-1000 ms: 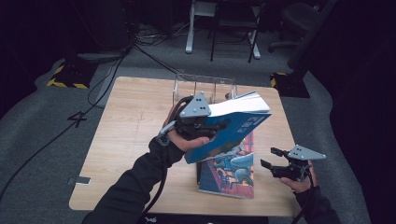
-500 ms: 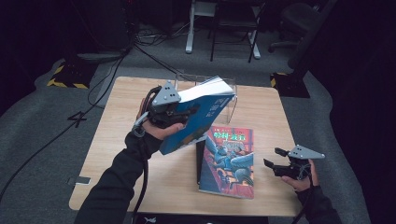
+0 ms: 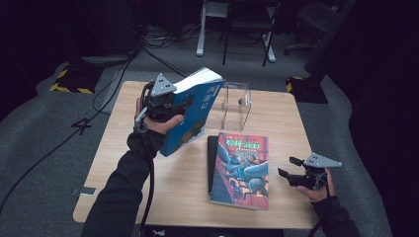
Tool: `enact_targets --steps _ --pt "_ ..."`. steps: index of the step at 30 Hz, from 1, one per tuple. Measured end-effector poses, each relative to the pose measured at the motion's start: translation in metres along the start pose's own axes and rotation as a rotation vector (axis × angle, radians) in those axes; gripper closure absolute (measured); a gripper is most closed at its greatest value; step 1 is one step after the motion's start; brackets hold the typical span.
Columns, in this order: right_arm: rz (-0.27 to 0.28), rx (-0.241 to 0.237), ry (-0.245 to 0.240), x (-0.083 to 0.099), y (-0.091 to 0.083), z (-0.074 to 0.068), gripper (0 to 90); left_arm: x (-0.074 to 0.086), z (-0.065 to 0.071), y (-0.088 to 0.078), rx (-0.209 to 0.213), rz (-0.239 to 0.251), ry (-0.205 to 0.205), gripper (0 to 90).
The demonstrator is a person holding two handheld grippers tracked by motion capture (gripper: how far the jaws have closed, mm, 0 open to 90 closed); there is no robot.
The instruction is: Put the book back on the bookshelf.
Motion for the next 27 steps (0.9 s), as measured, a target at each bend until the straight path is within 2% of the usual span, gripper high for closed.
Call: enact_targets --steps 4,10,11,13,16,18,27 --pt "-0.006 -0.005 -0.008 0.0 0.001 -0.002 29.6 -0.001 -0.008 0.009 -0.069 0.002 -0.024 60.9" --pt "-0.003 -0.013 -0.01 -0.001 0.002 -0.004 29.5 -0.002 -0.013 0.022 -0.116 0.007 -0.052 60.9" --pt "-0.011 -0.011 -0.012 -0.001 0.002 -0.004 29.3 -0.003 -0.013 0.03 -0.154 -0.005 -0.06 60.9" --pt "-0.008 -0.015 -0.013 -0.001 0.002 -0.005 29.2 -0.004 -0.012 0.038 -0.178 -0.01 -0.05 60.9" --pt "-0.008 -0.016 -0.014 -0.001 0.003 -0.005 29.2 -0.004 -0.012 0.047 -0.194 -0.014 -0.044 60.9" --pt "-0.008 -0.016 -0.016 -0.001 0.003 -0.005 29.3 -0.005 -0.014 0.057 -0.196 -0.022 -0.072 60.9" --pt "-0.009 -0.018 -0.022 -0.002 0.004 -0.008 29.6 -0.007 -0.019 0.084 -0.229 -0.033 -0.11 60.9"
Point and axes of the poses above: each handheld gripper's, and its own axes: y roughly forward along the jaws, x roughly out of its underside, z roughly to its right, the point moved 4 cm from there along y, roughly forward along the jaws, and after that the axes turned 5 degrees about -x, right-handed, at the moved point
